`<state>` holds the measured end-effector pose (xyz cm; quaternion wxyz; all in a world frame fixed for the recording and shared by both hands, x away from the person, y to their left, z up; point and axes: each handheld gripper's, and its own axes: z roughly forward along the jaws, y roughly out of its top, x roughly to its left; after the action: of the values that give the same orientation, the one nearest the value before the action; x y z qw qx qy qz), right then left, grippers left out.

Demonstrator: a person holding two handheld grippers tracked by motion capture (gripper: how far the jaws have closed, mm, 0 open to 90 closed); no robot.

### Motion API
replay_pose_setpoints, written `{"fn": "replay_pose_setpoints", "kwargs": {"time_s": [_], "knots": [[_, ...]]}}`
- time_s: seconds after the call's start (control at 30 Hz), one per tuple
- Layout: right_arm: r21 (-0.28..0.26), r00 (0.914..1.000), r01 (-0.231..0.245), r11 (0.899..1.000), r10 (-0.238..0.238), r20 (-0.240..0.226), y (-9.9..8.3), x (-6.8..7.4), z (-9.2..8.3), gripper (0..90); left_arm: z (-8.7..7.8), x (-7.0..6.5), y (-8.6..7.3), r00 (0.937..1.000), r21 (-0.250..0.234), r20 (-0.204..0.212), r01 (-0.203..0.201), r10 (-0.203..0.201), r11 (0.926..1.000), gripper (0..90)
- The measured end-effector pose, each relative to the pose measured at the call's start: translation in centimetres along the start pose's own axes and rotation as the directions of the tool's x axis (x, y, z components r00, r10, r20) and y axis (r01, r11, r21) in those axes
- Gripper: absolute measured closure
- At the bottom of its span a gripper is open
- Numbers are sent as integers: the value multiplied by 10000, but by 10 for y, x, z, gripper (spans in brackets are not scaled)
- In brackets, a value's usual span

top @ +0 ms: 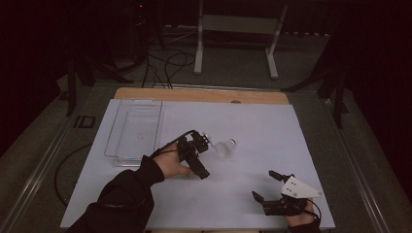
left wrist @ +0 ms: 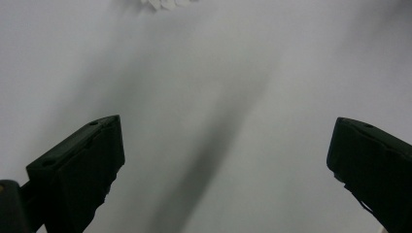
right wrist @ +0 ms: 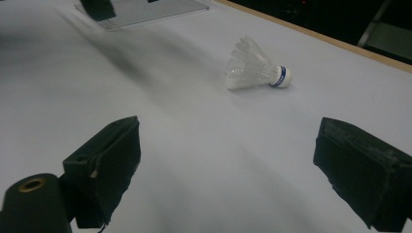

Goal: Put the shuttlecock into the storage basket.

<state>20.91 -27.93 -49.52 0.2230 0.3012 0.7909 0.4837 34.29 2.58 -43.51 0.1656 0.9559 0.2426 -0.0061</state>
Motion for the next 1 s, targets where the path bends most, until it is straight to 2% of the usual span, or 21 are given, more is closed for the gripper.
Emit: {"fn": "replay_pose_setpoints", "kwargs": {"time_s": [0.33, 0.6, 0.83, 1.0], "knots": [[-5, 10000, -22, 10000, 22, 59, 0, 0, -1, 96, 10, 15, 19, 9996, 77, 60, 260, -261, 9996, 10], [-15, 10000, 43, 10000, -43, 73, 0, 0, -1, 96, 18, 21, 28, 9993, 206, 131, 336, -338, 9992, 10], [-67, 9999, 55, 10000, -54, 98, 0, 0, -1, 96, 27, 28, 38, 9976, 244, 291, 626, -633, 9977, 10], [-62, 10000, 17, 10000, -16, 79, 0, 0, -2, 96, 33, 32, 44, 9976, 306, 246, 647, -655, 9974, 11]]}}
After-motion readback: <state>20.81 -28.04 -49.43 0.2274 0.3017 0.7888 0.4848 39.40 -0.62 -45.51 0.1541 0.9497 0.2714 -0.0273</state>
